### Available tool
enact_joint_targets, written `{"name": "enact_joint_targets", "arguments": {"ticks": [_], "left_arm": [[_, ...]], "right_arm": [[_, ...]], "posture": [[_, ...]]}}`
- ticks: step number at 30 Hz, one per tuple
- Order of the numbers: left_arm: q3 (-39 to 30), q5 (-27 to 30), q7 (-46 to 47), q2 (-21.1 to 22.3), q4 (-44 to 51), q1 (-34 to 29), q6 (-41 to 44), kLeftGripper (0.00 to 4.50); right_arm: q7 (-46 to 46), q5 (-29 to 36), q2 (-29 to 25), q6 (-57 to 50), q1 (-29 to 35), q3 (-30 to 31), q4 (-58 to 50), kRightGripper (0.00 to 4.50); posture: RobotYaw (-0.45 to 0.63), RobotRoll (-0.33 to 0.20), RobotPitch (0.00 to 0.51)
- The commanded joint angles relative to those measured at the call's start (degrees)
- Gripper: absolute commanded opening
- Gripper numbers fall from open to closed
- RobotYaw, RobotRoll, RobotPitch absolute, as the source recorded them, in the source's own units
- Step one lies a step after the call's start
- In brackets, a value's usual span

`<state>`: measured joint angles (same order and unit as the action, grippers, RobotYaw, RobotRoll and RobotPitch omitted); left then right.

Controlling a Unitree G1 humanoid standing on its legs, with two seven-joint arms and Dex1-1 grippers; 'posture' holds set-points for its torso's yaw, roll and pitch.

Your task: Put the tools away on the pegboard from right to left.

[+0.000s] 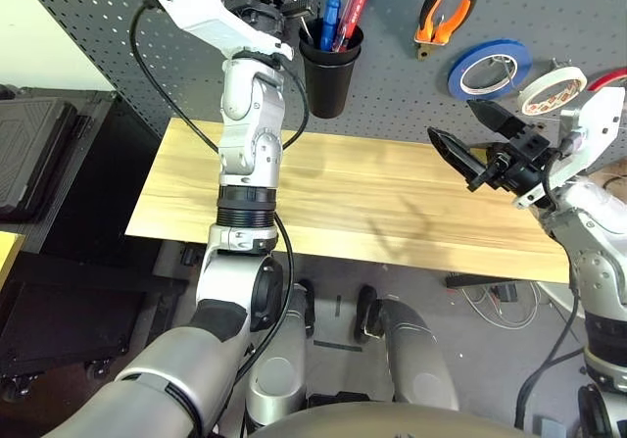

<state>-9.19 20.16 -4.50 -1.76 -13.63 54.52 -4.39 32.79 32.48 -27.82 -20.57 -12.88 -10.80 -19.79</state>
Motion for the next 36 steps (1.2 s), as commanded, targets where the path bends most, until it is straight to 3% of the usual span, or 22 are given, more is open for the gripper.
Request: {"name": "enact_joint_targets", "arguments": {"ticks": [1, 5, 6, 14, 19, 22, 30, 36], "left_arm": [[0.9, -0.1, -0.2, 0.0, 3.6, -0.8, 1.7, 2.75], [1.4, -0.3, 1.0, 0.4, 8.3, -0.8, 4.2, 4.34], [1.5, -0.3, 1.2, 0.5, 9.7, -1.0, 5.1, 4.47], [-0.8, 4.9, 2.1, 7.8, 28.6, -6.8, 20.6, 4.47], [-5.0, 12.3, 3.2, 13.9, 40.3, -14.5, 32.6, 4.47], [-6.5, 13.7, 3.6, 16.4, 43.8, -19.2, 36.0, 4.47], [-7.7, 12.1, 5.0, 19.1, 47.0, -34.5, 41.2, 4.47], [-3.5, 2.1, 3.5, 20.7, 38.3, -42.1, 36.9, 4.47]], "right_arm": [[0.2, -0.7, 0.4, 0.3, 0.8, 0.8, -0.4, 4.50], [0.3, -1.0, 0.8, 0.5, 0.6, 1.7, -0.1, 4.50], [0.3, -1.0, 1.0, 0.5, 0.5, 1.9, 0.0, 4.50], [2.4, -2.0, 1.7, 1.6, -0.6, 3.7, 2.3, 4.50], [5.5, -3.2, 1.3, 3.0, -0.5, 5.7, 3.6, 4.50], [7.5, -4.1, 0.7, 3.8, -0.1, 6.5, 4.5, 4.50], [11.4, -7.4, -0.3, 6.4, 0.8, 8.5, 8.0, 4.50], [11.6, -10.7, -0.4, 6.8, 0.4, 10.6, 8.8, 4.50]], "posture": [[0.07, 0.000, 0.244], [0.08, 0.000, 0.245], [0.09, 0.000, 0.246], [0.13, 0.000, 0.256], [0.17, 0.000, 0.259], [0.19, 0.000, 0.259], [0.22, 0.000, 0.266], [0.22, 0.000, 0.281]]}}
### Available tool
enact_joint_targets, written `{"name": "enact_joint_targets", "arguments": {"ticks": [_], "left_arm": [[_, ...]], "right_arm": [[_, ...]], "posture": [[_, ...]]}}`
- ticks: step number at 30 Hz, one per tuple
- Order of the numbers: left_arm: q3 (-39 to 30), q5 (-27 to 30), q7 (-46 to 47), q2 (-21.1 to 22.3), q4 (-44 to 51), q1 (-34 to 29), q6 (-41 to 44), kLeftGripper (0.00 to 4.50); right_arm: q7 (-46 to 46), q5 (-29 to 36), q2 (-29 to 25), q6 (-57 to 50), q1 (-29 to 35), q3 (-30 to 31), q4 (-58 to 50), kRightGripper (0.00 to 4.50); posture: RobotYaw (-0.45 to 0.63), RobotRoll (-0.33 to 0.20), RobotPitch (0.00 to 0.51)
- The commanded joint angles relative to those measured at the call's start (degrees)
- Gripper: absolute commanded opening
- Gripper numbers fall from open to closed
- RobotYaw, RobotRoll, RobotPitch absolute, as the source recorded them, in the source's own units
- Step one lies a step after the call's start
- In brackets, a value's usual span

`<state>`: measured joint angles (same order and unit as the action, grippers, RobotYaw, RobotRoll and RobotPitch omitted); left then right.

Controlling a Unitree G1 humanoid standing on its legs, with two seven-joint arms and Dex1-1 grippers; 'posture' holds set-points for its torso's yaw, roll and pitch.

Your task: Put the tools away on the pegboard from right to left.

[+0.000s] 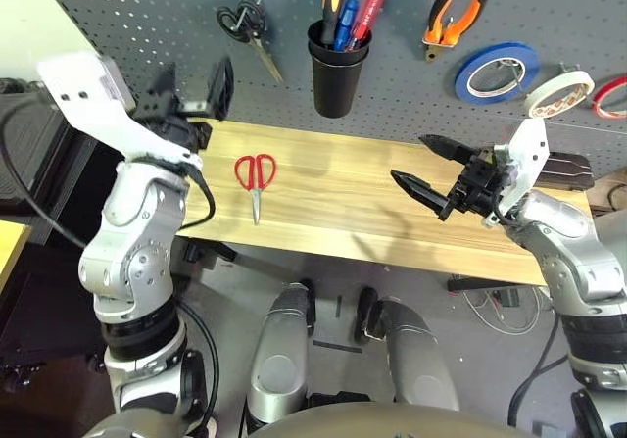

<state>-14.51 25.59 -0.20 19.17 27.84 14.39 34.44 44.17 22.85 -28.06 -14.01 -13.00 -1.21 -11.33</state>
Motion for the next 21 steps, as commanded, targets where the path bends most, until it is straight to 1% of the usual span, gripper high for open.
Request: {"name": "enact_joint_targets", "arguments": {"ticks": [1, 3, 5, 7, 10, 16, 21], "left_arm": [[2.8, -5.1, -1.2, 0.0, -5.4, -2.8, -3.5, 4.47], [3.8, -7.9, -1.4, -0.2, -10.0, -3.8, -5.7, 4.47], [4.1, -9.5, -1.6, -0.6, -13.4, -4.0, -7.4, 4.47], [4.1, -11.4, -2.2, -0.6, -18.3, -3.8, -10.4, 4.47], [4.0, -13.5, -3.9, 0.2, -25.3, -2.8, -14.5, 4.47], [3.8, -15.6, -5.6, -0.6, -40.0, 2.7, -21.5, 4.47], [3.6, -16.1, -5.4, -2.3, -51.6, 8.0, -24.9, 4.47]], "right_arm": [[0.1, -1.2, -0.1, 0.0, 0.7, 1.3, 0.1, 4.50], [0.0, -1.3, 0.0, -0.5, 1.6, 1.6, -0.5, 4.50], [0.0, -1.3, 0.0, -0.9, 2.2, 1.8, -1.1, 4.50], [0.0, -1.1, -0.4, -1.7, 3.2, 1.9, -2.4, 4.50], [-0.2, -0.9, -0.9, -2.9, 4.2, 1.7, -3.9, 4.50], [-1.3, -1.5, -1.2, -4.7, 5.3, 1.8, -5.2, 4.50], [-2.6, -1.6, -1.2, -6.7, 5.7, 2.5, -7.1, 4.50]], "posture": [[0.22, 0.000, 0.288], [0.22, 0.000, 0.299], [0.22, 0.000, 0.301], [0.20, 0.000, 0.318], [0.18, 0.000, 0.329], [0.16, 0.000, 0.349], [0.13, 0.000, 0.366]]}}
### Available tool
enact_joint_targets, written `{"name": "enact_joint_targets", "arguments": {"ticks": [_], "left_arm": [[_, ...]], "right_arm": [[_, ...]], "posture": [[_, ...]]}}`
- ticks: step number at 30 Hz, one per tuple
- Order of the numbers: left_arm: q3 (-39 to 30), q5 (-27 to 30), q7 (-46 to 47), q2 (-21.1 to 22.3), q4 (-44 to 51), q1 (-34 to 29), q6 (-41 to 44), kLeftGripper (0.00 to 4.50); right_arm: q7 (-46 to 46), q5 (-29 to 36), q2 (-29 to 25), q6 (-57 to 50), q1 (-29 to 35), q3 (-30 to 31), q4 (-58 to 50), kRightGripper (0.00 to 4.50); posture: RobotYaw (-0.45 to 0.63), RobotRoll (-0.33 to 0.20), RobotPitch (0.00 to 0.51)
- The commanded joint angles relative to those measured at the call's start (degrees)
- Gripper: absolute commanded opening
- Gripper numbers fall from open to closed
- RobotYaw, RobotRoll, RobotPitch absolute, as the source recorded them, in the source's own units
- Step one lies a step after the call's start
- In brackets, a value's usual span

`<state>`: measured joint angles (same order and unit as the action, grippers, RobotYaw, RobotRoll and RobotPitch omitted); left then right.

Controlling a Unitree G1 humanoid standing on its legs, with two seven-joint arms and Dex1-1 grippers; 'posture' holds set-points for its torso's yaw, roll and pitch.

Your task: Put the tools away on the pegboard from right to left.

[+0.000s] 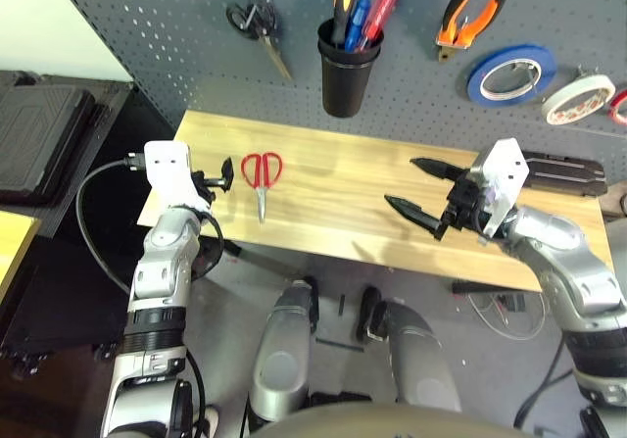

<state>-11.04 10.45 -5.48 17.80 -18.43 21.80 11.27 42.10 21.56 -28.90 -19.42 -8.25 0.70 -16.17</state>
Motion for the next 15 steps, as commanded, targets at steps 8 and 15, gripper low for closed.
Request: {"name": "enact_joint_targets", "arguments": {"ticks": [8, 15], "left_arm": [[-0.2, -2.6, -0.4, -1.2, -23.2, 7.8, -9.3, 4.47], [-0.8, -3.4, 1.5, -1.0, -36.1, 13.3, -13.5, 4.47]], "right_arm": [[-2.7, 0.2, -0.8, -4.8, 2.2, 0.4, -6.0, 4.50], [-4.0, 1.0, -1.5, -7.7, 3.0, -0.5, -9.3, 4.50]], "posture": [[0.08, 0.000, 0.383], [0.04, 0.000, 0.390]]}}
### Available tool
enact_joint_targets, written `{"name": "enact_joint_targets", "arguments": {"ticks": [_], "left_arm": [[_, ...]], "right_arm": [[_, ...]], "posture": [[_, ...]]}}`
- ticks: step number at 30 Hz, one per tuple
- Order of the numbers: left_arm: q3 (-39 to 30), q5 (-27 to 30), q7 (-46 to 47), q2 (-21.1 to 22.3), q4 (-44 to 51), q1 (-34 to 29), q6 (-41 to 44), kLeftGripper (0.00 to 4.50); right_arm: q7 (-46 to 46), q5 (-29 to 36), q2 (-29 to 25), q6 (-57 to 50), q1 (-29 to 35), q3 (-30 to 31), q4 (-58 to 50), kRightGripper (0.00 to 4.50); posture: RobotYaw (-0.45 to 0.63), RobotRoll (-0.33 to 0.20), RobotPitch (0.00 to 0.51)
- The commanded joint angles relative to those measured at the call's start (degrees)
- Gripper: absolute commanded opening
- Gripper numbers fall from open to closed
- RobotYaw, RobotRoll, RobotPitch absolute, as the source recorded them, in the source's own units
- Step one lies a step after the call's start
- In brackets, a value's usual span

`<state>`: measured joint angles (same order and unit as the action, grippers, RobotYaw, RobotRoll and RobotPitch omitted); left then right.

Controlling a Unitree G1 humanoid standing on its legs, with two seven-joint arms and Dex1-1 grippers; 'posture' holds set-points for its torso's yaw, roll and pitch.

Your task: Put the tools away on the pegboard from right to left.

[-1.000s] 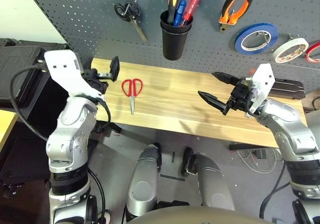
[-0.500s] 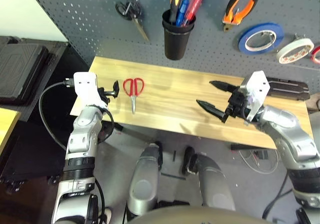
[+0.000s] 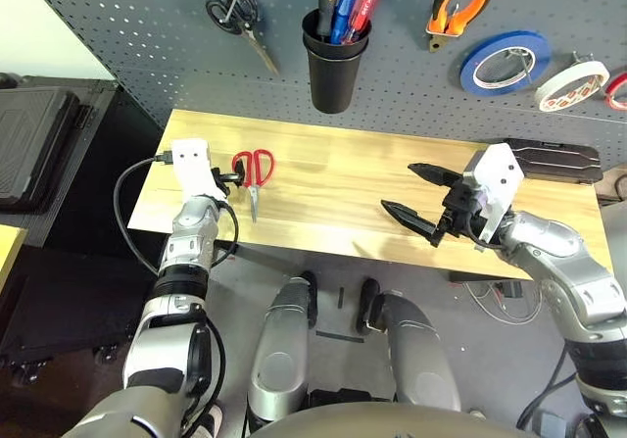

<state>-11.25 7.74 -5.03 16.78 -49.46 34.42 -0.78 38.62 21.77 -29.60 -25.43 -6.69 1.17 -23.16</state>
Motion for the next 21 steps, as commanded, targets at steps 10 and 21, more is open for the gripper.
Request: {"name": "enact_joint_targets", "arguments": {"ticks": [10, 21], "left_arm": [[-1.2, -2.0, 5.2, 0.6, -15.1, 4.7, -1.6, 4.47], [-6.9, 3.9, 3.0, -0.9, -12.6, 5.4, -4.0, 4.47]], "right_arm": [[-1.7, 1.9, -2.0, -4.4, 2.1, -2.3, -5.2, 4.50], [-1.7, 2.2, -2.9, -4.9, 2.6, -2.5, -5.6, 4.50]], "posture": [[0.01, 0.000, 0.394], [0.02, 0.000, 0.396]]}}
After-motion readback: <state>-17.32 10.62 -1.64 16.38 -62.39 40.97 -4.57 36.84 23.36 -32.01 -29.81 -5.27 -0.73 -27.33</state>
